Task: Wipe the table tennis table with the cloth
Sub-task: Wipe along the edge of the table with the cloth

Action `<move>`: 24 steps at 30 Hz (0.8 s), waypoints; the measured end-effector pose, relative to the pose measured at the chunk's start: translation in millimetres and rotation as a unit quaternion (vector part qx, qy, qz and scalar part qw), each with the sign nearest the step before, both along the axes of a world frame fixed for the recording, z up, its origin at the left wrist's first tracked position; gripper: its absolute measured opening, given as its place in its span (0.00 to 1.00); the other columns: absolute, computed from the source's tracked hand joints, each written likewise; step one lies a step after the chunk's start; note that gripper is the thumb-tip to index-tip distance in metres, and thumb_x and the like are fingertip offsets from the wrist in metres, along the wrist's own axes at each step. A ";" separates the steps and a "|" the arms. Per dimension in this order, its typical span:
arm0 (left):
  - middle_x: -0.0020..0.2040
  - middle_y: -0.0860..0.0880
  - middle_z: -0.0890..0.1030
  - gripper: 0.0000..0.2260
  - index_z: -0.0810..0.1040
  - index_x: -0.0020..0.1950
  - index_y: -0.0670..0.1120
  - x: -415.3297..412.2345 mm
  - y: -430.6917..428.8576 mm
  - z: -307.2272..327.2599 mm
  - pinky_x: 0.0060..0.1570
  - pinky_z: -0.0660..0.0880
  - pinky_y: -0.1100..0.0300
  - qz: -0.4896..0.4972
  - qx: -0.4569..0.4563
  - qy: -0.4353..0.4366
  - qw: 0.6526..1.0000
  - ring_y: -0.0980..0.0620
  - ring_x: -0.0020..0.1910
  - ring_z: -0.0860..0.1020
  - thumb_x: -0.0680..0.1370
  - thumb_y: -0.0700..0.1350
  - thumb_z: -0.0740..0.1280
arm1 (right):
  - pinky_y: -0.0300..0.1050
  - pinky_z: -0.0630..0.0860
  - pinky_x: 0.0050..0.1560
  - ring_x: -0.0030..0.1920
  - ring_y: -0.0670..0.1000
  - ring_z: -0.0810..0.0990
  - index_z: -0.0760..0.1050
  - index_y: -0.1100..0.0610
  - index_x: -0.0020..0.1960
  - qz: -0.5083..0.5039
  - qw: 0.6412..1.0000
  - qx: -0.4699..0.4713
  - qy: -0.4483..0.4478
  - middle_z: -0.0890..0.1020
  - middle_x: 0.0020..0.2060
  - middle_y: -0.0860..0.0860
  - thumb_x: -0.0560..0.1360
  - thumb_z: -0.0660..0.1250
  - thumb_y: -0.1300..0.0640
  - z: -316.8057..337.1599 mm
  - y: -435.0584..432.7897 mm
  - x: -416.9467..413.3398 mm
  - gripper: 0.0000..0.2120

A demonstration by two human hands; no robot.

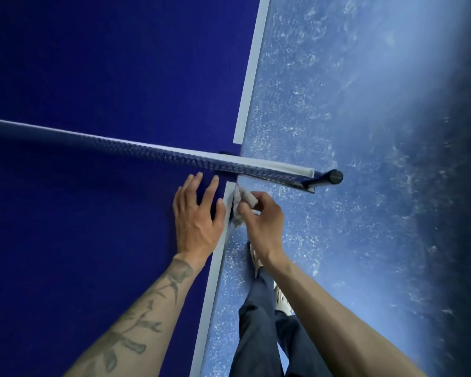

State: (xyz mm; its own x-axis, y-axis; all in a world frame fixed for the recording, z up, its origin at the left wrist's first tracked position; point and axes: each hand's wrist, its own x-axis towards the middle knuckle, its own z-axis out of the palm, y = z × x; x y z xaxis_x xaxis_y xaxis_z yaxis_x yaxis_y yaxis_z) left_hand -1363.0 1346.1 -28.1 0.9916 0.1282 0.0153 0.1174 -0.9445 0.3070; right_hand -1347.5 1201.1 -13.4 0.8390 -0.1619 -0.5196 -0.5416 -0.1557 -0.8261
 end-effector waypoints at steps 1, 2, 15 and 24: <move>0.74 0.40 0.73 0.20 0.77 0.74 0.44 0.4 -1.7 9.7 0.72 0.68 0.36 0.008 -0.022 0.004 1.000 0.38 0.75 0.70 0.83 0.48 0.63 | 0.30 0.73 0.39 0.38 0.38 0.82 0.82 0.58 0.52 0.006 1.000 0.002 -0.002 0.85 0.38 0.44 0.77 0.72 0.63 10.9 -4.3 -1.7 0.04; 0.72 0.40 0.75 0.19 0.78 0.72 0.43 -0.4 -2.5 22.6 0.69 0.71 0.37 0.017 -0.040 0.000 0.999 0.39 0.72 0.73 0.83 0.47 0.64 | 0.30 0.73 0.39 0.38 0.38 0.82 0.82 0.57 0.51 0.012 1.000 0.004 0.000 0.85 0.38 0.44 0.77 0.72 0.63 24.3 -8.2 -3.3 0.04; 0.66 0.44 0.79 0.15 0.79 0.69 0.42 109.2 -6.2 187.5 0.67 0.70 0.51 0.012 -0.082 -0.188 0.979 0.45 0.65 0.77 0.82 0.37 0.66 | 0.32 0.76 0.45 0.44 0.43 0.84 0.82 0.49 0.50 0.030 0.980 0.046 -0.190 0.86 0.42 0.42 0.78 0.71 0.62 216.9 -45.2 79.4 0.08; 0.67 0.45 0.77 0.18 0.77 0.72 0.44 191.6 -42.4 130.3 0.61 0.69 0.49 -0.019 -0.038 0.039 0.998 0.42 0.63 0.76 0.82 0.40 0.65 | 0.38 0.73 0.44 0.40 0.45 0.81 0.80 0.54 0.48 0.071 0.992 -0.062 -0.083 0.84 0.39 0.45 0.77 0.72 0.61 109.0 -86.8 176.4 0.04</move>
State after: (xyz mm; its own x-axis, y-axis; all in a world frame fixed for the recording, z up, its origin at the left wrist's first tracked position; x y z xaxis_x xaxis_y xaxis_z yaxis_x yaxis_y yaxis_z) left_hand -1171.4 1303.8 102.2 0.9937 0.0876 -0.0698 0.1073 -0.9232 0.3690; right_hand -1171.1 1114.2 95.6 0.9301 -0.0904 -0.3560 -0.3654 -0.3258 -0.8720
